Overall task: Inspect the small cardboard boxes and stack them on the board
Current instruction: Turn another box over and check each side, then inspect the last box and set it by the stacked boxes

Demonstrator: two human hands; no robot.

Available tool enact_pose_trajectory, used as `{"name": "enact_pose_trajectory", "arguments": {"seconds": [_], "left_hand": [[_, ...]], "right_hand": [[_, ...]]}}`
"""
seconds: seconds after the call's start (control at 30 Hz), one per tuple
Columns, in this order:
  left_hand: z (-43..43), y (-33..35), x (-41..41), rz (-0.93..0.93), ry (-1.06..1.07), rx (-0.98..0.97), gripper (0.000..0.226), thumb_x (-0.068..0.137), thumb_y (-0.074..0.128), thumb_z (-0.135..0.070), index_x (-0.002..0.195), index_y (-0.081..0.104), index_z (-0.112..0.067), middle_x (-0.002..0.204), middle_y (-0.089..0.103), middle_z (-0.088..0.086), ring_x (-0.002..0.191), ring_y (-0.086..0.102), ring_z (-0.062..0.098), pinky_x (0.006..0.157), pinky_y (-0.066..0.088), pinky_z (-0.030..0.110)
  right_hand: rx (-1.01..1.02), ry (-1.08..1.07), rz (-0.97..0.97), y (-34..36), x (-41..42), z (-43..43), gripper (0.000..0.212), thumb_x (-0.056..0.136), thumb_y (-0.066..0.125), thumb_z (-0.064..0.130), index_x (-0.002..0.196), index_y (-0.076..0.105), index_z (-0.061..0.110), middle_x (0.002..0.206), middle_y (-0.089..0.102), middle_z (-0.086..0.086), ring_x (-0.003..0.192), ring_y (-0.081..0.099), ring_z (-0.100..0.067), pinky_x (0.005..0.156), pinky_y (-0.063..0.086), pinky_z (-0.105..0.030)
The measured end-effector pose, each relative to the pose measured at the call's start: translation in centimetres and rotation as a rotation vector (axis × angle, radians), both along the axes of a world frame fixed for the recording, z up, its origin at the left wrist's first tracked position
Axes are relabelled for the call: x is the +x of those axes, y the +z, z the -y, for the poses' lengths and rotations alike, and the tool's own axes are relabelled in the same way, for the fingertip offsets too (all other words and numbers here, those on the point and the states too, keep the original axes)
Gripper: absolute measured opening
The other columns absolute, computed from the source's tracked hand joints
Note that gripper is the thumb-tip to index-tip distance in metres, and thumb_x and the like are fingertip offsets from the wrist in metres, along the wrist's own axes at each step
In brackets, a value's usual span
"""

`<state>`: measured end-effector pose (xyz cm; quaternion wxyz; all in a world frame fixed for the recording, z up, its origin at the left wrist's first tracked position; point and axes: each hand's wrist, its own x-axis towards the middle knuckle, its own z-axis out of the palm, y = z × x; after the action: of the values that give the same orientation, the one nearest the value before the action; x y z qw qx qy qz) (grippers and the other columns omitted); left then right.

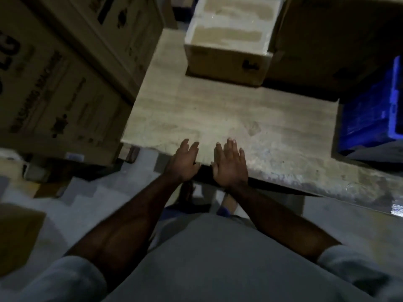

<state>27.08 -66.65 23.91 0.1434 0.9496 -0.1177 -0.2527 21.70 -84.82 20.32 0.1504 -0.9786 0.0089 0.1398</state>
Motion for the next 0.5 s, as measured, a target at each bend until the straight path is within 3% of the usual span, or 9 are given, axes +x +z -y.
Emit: {"name": "enact_pose_trajectory", "arguments": {"seconds": [0.3, 0.5], "left_hand": [[-6.6, -1.6, -8.6, -0.292, 0.188, 0.03, 0.084, 0.097, 0.066, -0.038, 0.162, 0.019, -0.015, 0.166, 0.016, 0.021, 0.15, 0.029, 0.037, 0.118, 0.034, 0.044], [-14.0, -3.5, -16.3, -0.327, 0.264, 0.03, 0.084, 0.096, 0.066, -0.044, 0.162, 0.019, -0.022, 0.167, 0.016, 0.014, 0.148, 0.033, 0.036, 0.116, 0.037, 0.044]], "right_hand": [[-0.019, 0.322, -0.042, -0.2, -3.9, -3.8, 0.076, 0.098, 0.056, 0.026, 0.165, 0.022, 0.012, 0.171, 0.01, -0.024, 0.159, 0.008, -0.04, 0.128, 0.012, -0.055], [-0.136, 0.461, -0.03, 0.1, -8.7, -10.0, 0.077, 0.098, 0.056, 0.027, 0.165, 0.022, 0.013, 0.171, 0.012, -0.023, 0.159, 0.011, -0.038, 0.128, 0.015, -0.052]]}}
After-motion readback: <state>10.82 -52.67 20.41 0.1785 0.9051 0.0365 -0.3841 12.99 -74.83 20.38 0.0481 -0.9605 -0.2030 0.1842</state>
